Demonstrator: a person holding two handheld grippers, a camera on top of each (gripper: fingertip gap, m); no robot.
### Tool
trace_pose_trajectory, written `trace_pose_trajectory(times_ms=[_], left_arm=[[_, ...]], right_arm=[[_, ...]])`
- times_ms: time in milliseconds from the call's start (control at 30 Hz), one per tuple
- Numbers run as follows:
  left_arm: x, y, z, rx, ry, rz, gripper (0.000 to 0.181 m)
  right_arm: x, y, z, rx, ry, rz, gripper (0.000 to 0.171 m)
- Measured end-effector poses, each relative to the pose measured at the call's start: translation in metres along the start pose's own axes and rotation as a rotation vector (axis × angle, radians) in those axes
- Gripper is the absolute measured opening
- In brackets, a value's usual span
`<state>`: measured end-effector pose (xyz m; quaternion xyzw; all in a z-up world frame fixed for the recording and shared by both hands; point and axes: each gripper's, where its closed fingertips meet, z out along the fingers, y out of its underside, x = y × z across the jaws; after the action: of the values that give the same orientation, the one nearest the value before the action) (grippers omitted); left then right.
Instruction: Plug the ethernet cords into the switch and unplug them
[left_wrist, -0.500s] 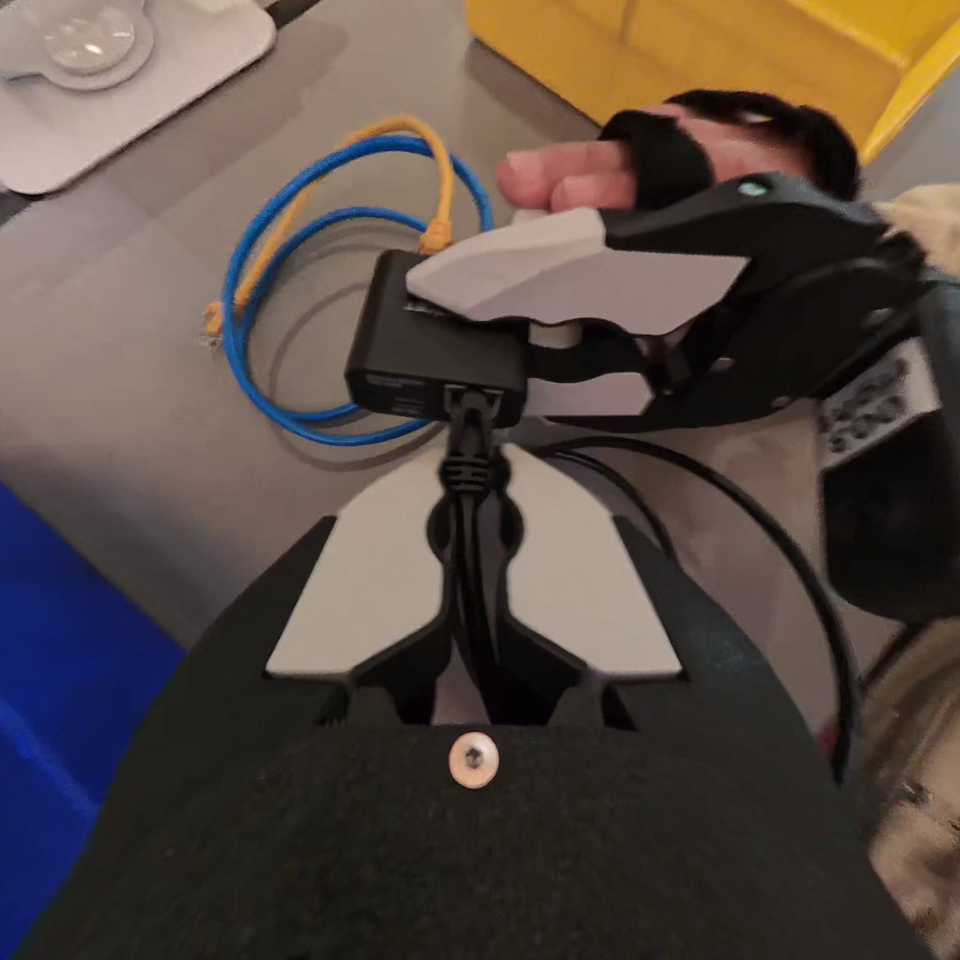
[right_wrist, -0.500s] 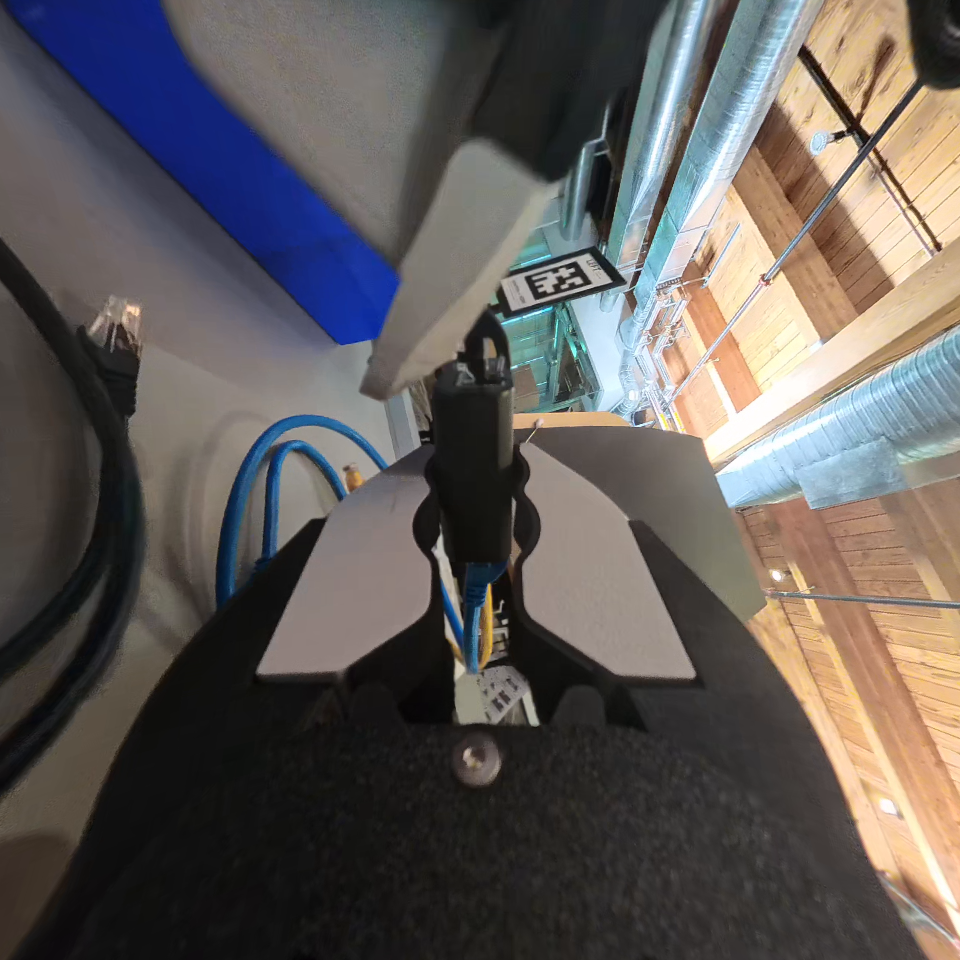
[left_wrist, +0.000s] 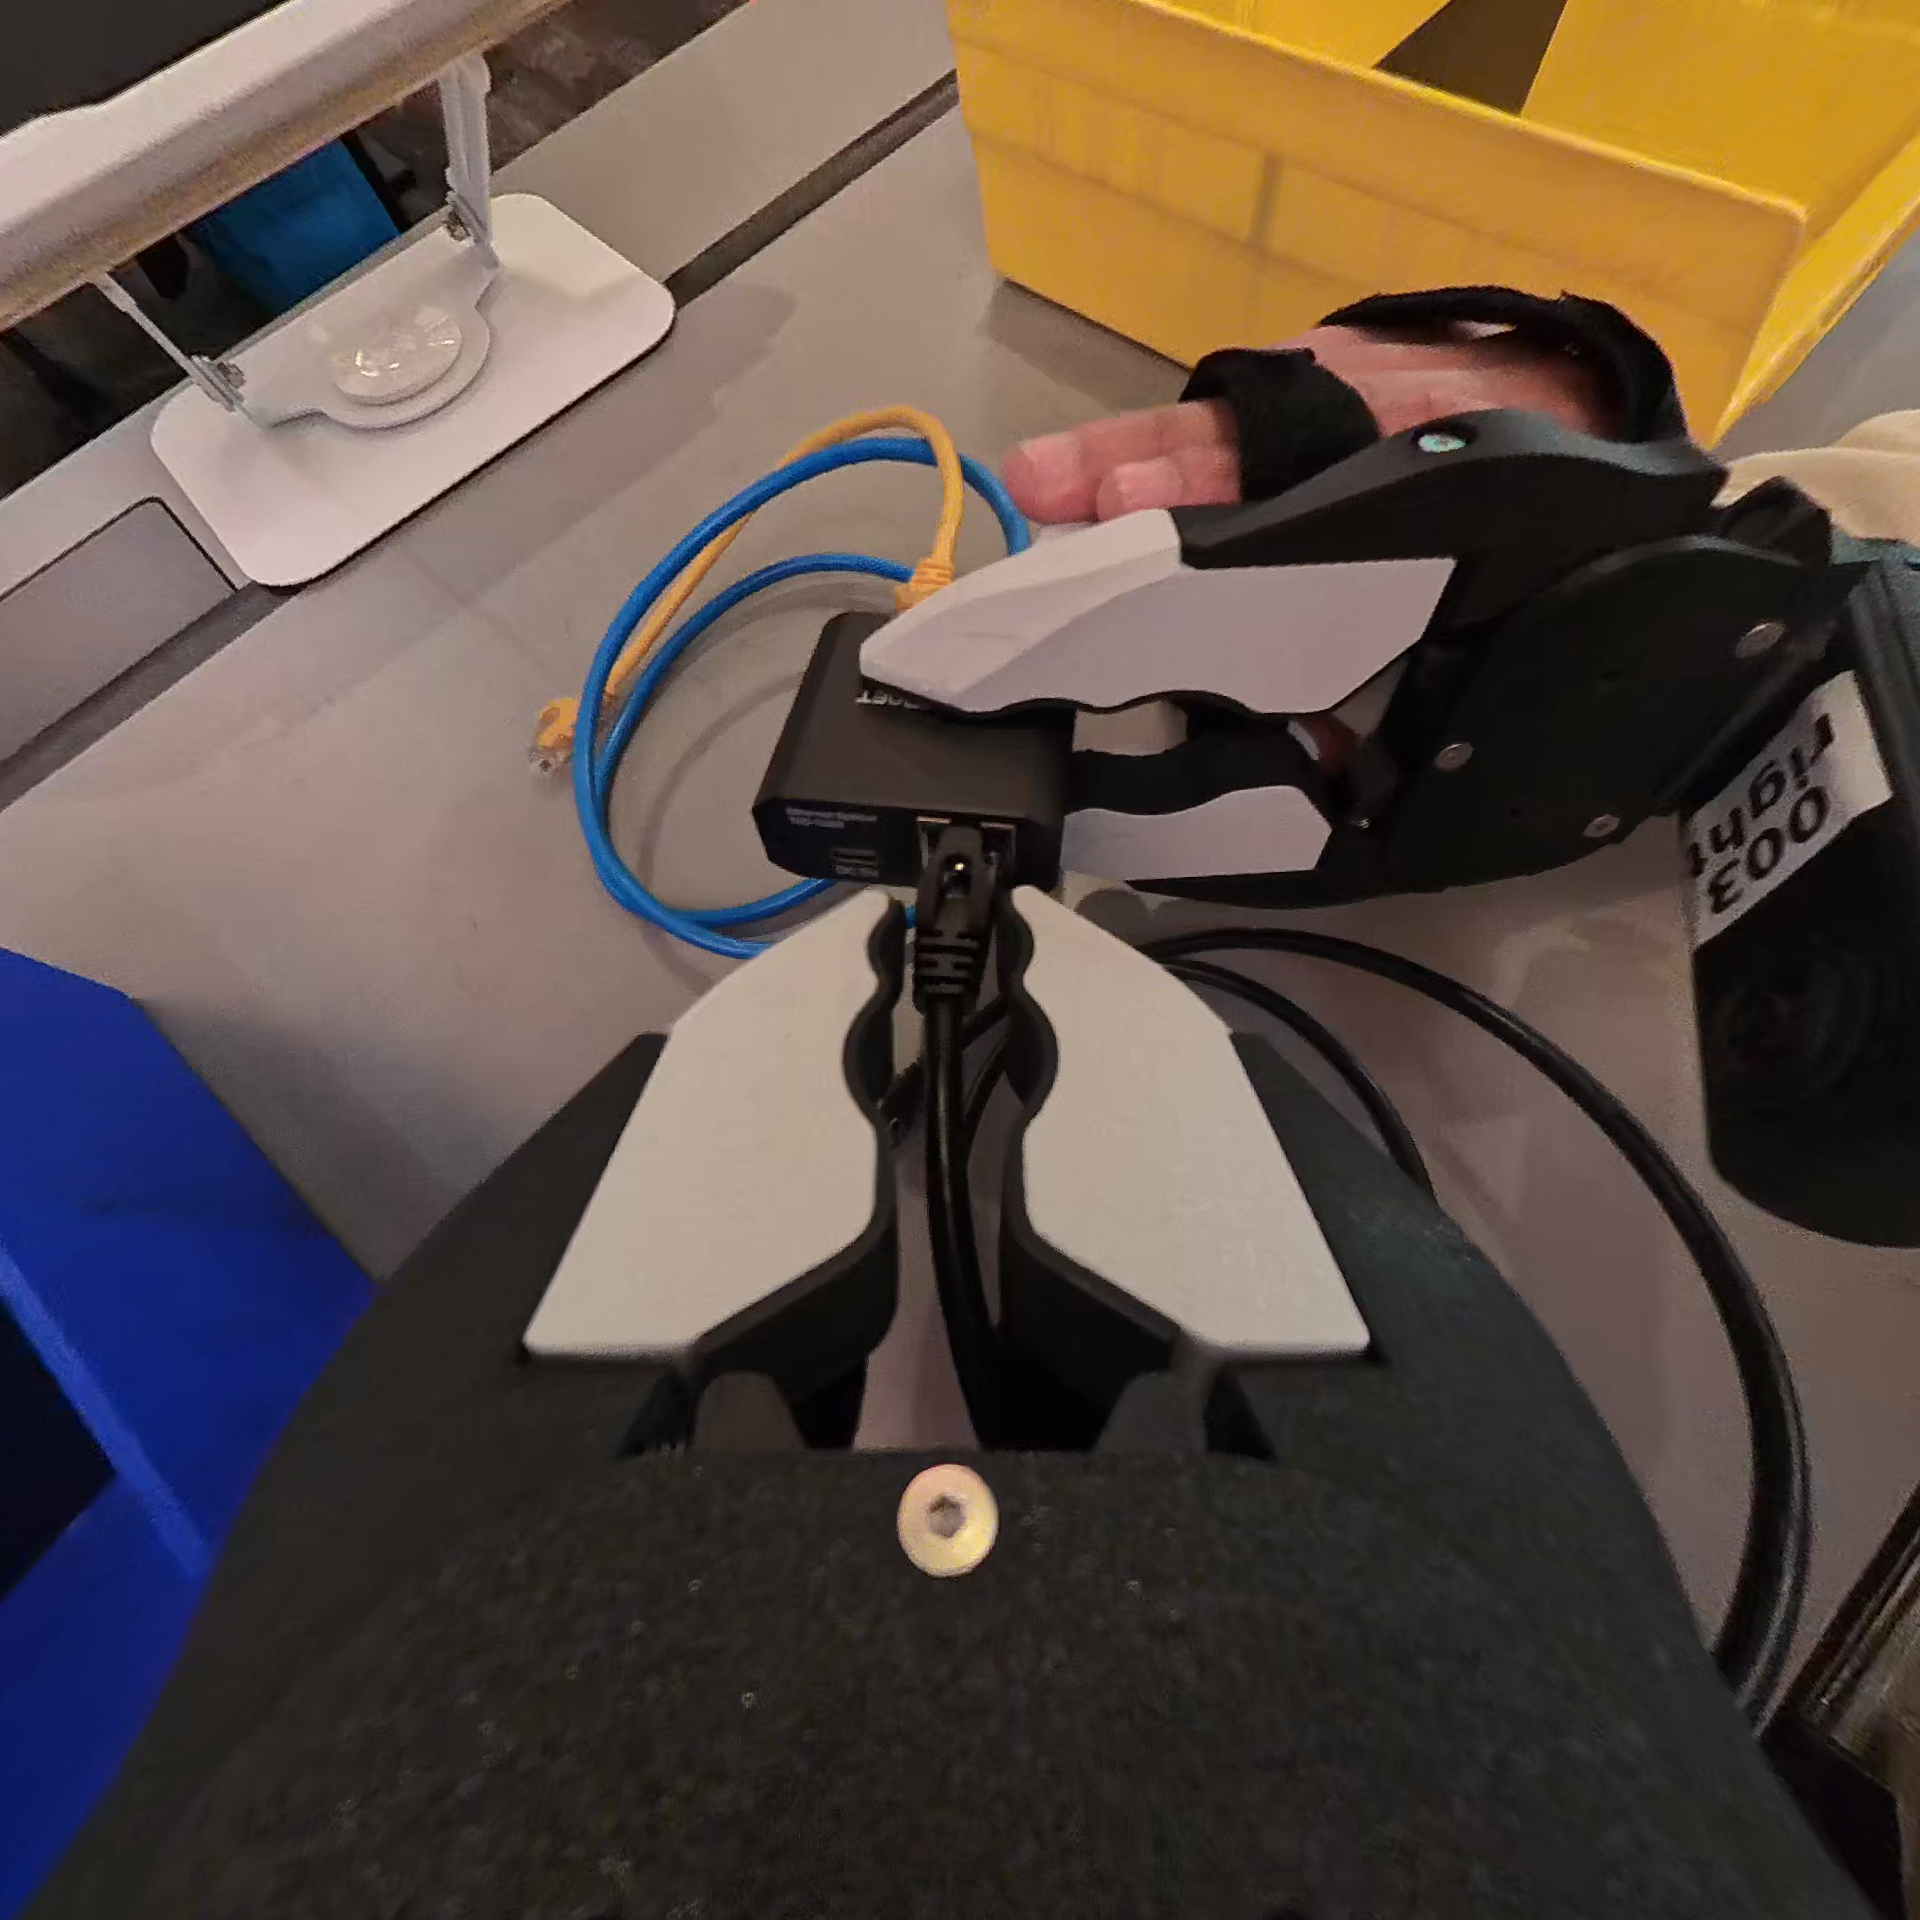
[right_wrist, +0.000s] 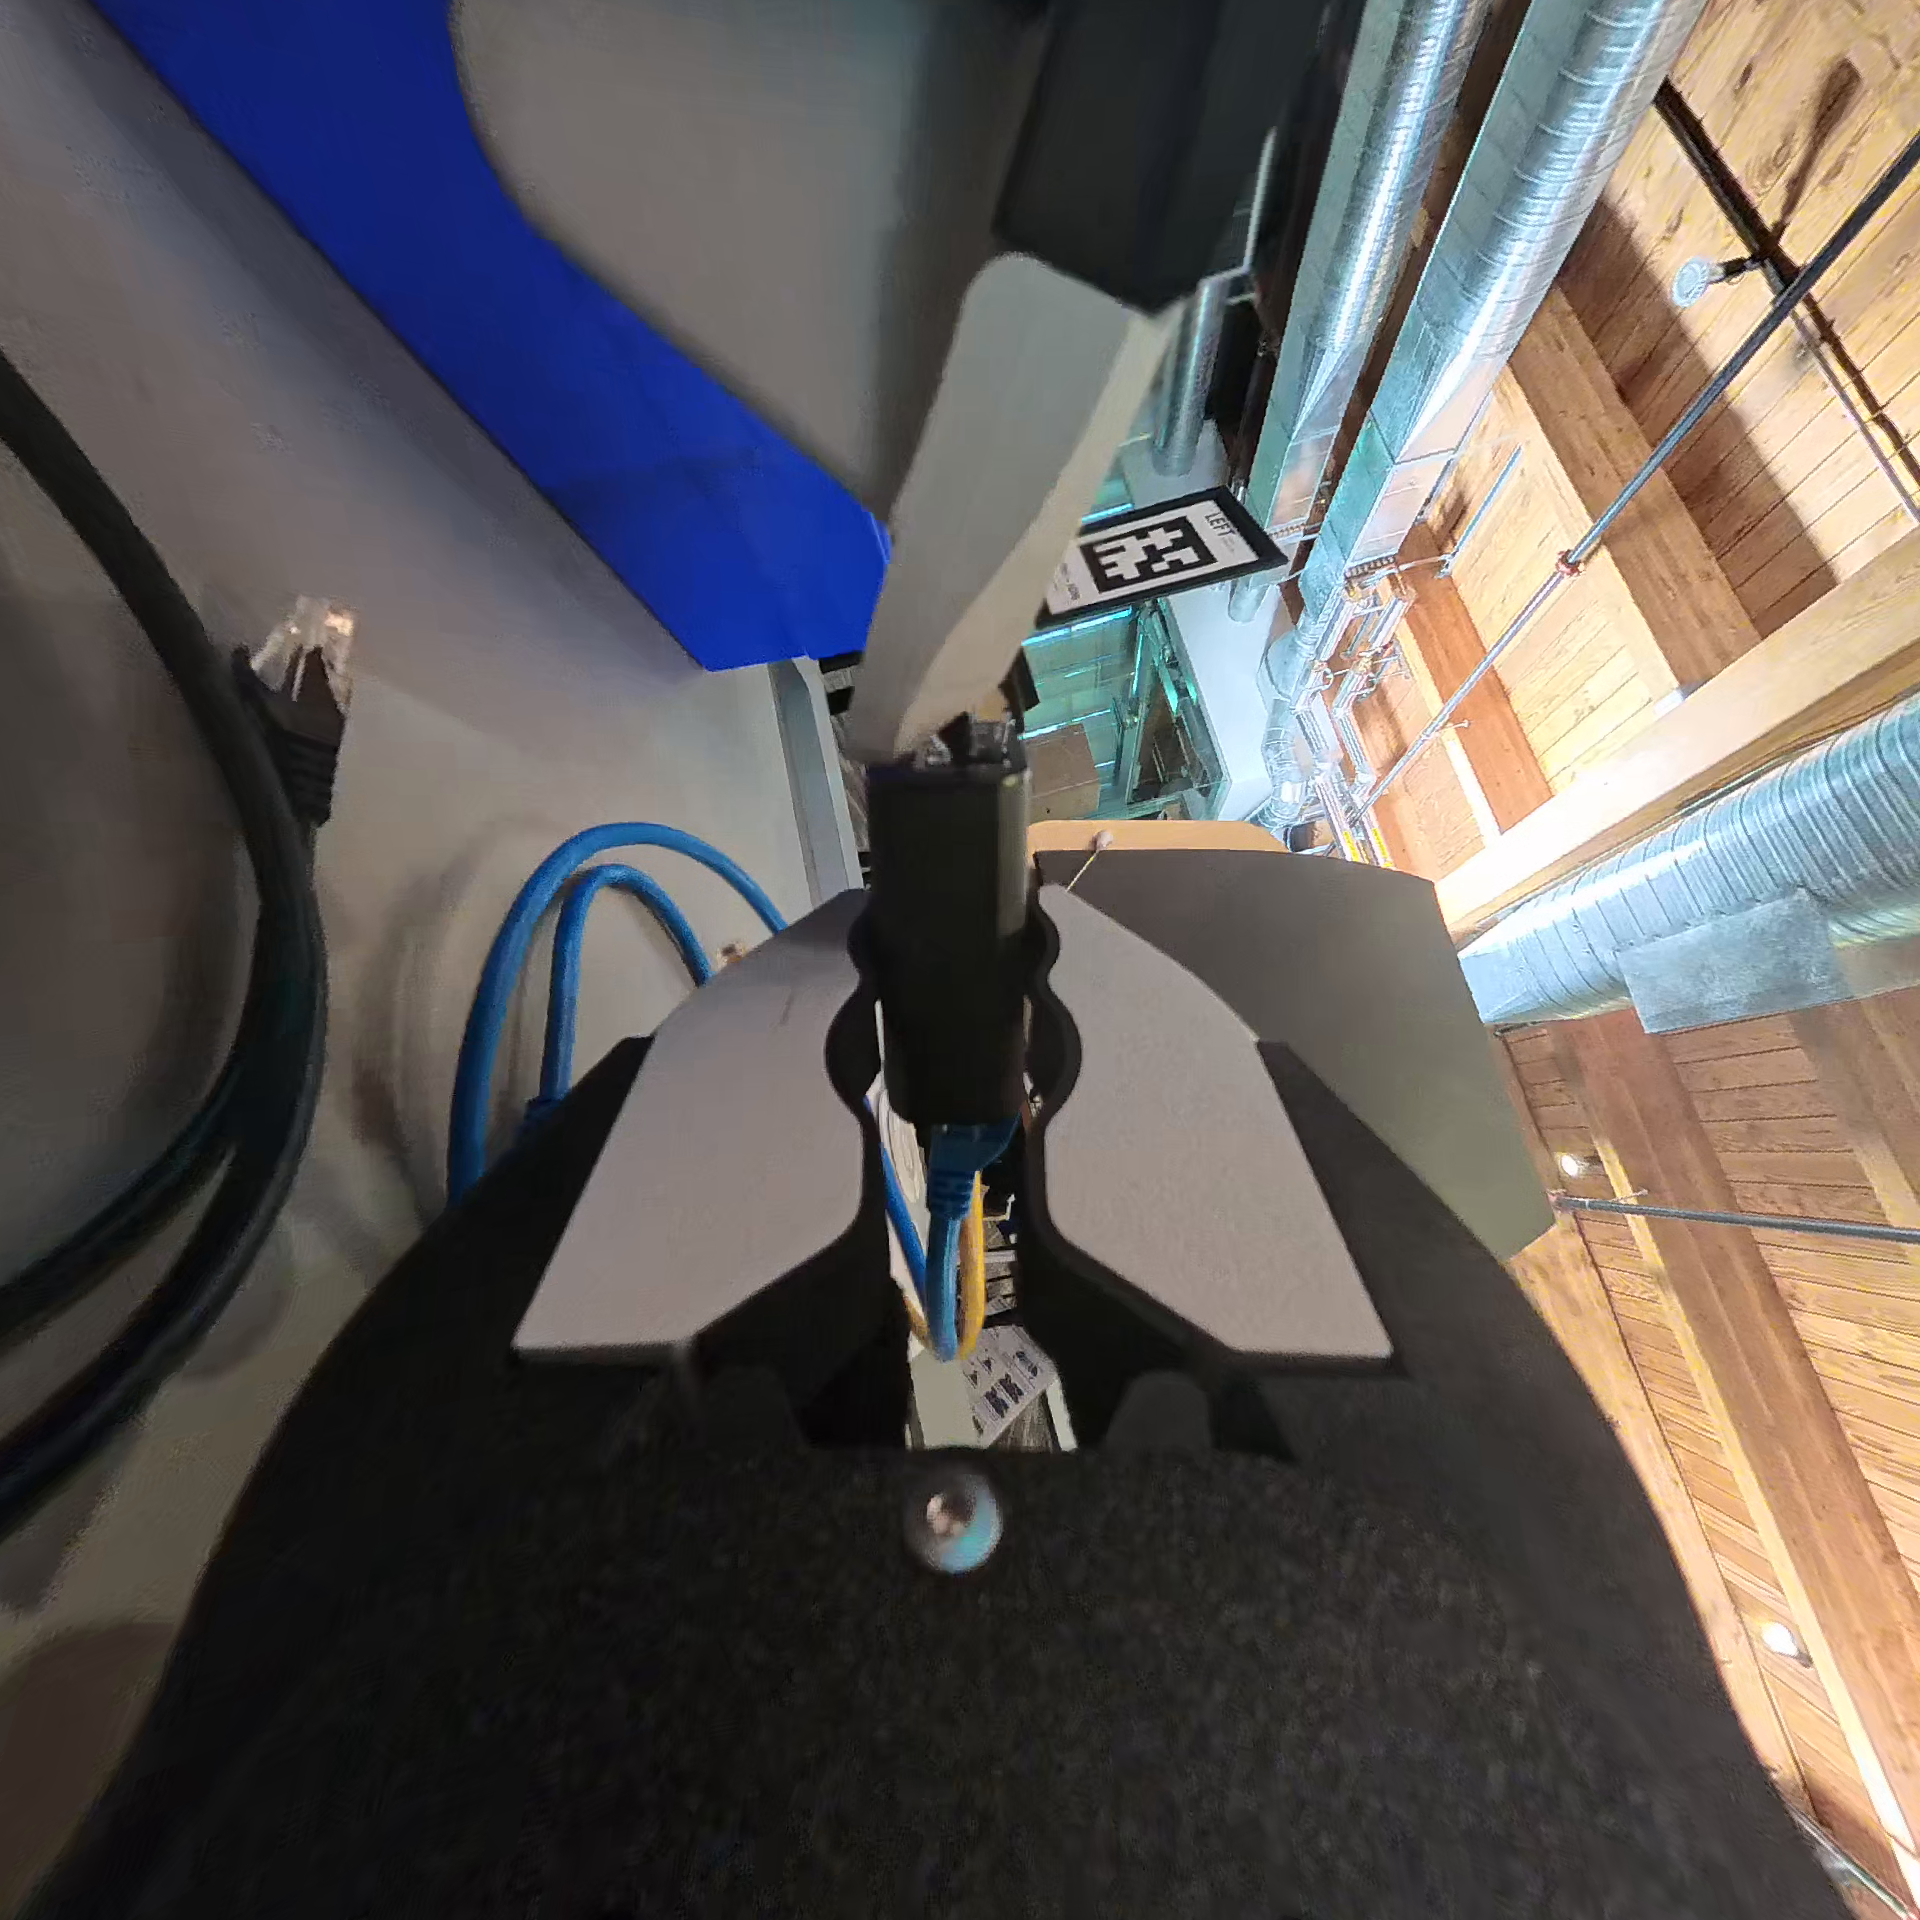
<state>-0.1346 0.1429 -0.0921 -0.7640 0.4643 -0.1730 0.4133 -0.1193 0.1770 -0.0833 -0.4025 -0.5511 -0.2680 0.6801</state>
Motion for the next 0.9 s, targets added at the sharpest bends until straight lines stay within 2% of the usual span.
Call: trace_pose_trajectory(times_ms=[133,300,467,733,900], left_arm=[[0.003,-0.001,-0.001,0.012,0.026,0.023,0.013],[0.001,0.009,-0.001,-0.049,0.072,-0.054,0.012],[0.003,0.020,-0.001,-0.095,0.043,-0.048,0.013],[0.007,0.022,0.002,-0.058,0.092,-0.128,0.012],[0.007,0.029,-0.001,-0.112,0.039,-0.139,0.012]], right_arm=[[-0.001,0.000,0.000,0.005,-0.015,0.004,0.024],[-0.010,-0.001,0.004,-0.022,-0.058,-0.018,0.025],[-0.022,-0.002,0.007,-0.034,-0.095,-0.009,0.025],[-0.029,-0.002,0.006,-0.010,-0.153,0.087,0.025],[-0.032,-0.006,0.006,-0.031,-0.149,0.022,0.025]])
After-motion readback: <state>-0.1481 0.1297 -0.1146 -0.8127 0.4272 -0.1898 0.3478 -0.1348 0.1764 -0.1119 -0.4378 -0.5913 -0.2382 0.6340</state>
